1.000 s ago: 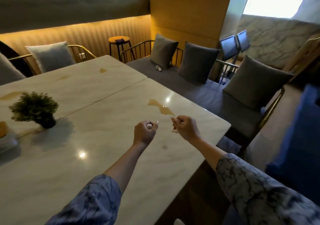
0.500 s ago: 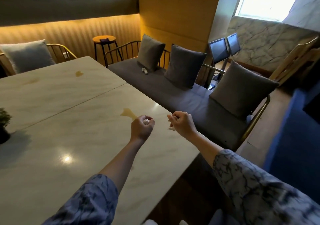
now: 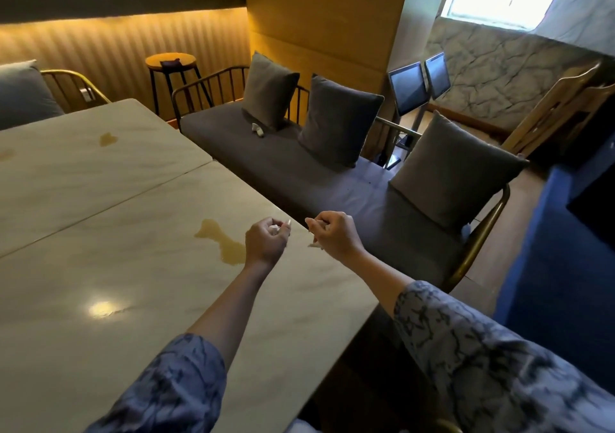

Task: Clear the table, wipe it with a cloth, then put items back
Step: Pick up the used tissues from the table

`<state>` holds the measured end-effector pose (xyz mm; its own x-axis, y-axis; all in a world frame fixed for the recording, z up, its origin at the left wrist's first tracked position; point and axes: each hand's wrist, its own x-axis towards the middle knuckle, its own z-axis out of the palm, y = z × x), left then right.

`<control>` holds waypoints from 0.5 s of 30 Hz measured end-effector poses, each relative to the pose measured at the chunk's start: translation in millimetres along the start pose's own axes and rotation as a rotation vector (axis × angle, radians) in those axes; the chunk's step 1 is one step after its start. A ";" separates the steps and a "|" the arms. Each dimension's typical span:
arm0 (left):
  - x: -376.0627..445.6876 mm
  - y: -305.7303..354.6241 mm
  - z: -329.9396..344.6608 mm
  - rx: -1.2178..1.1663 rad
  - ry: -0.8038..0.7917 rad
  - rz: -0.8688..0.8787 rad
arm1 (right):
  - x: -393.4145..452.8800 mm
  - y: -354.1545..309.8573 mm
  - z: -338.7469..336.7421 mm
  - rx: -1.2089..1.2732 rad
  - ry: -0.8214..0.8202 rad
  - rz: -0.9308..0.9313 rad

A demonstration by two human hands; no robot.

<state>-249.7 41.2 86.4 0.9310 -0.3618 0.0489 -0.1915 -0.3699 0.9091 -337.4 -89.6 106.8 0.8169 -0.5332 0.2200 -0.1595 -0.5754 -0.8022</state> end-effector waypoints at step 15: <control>110.9 -7.3 37.9 0.076 -0.048 -0.018 | 119.2 44.5 14.7 -0.067 -0.091 0.020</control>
<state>-156.9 -28.7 69.5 0.9190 -0.3941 0.0114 -0.1995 -0.4400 0.8755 -238.9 -169.7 89.2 0.8596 -0.4882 0.1511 -0.2102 -0.6072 -0.7662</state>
